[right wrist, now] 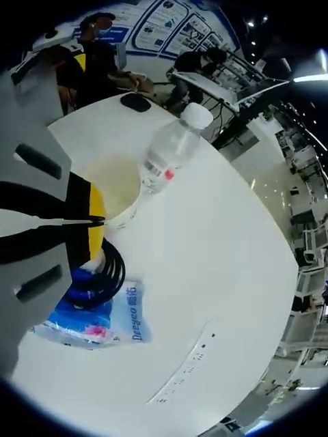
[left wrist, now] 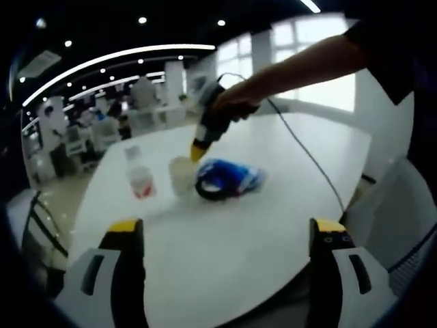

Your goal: Arrange the tabletop items into an orderly group along one side of the table until the central work area is clear of visible clutter.

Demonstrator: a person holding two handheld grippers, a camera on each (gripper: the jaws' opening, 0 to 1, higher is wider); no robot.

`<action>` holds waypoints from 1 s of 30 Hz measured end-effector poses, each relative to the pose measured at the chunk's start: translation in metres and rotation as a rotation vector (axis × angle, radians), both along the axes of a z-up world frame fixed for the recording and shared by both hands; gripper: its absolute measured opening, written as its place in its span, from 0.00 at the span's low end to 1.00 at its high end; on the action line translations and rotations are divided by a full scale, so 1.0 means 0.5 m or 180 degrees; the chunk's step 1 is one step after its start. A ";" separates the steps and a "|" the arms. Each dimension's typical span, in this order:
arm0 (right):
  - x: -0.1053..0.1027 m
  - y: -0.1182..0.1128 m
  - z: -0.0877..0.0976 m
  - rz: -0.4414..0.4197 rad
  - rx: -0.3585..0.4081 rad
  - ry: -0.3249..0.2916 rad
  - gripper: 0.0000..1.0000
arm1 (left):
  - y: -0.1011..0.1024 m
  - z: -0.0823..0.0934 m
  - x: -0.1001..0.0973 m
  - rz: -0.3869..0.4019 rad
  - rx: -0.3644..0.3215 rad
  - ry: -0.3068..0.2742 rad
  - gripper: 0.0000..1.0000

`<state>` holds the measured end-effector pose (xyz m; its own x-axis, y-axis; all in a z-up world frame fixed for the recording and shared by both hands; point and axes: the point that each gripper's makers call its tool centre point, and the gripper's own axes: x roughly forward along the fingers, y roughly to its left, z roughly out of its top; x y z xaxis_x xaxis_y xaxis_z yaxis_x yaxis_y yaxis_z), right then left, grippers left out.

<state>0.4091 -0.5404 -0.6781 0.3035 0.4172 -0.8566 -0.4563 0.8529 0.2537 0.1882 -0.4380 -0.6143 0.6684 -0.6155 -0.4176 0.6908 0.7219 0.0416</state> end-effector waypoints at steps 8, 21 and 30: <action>-0.001 0.010 -0.024 -0.0263 0.0141 0.0187 0.00 | 0.001 -0.005 0.000 -0.0002 0.0042 0.0031 0.95; 0.016 0.034 -0.037 -0.0281 0.0157 0.0158 0.00 | 0.004 -0.004 0.002 0.0018 0.0066 0.0007 0.90; 0.029 0.035 -0.037 -0.0307 0.0142 0.0088 0.00 | 0.005 -0.007 0.003 0.0012 0.0096 0.0011 0.89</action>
<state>0.4236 -0.5227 -0.6966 0.3207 0.4252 -0.8464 -0.3650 0.8801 0.3038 0.1895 -0.4354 -0.6176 0.6692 -0.6000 -0.4383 0.6882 0.7230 0.0610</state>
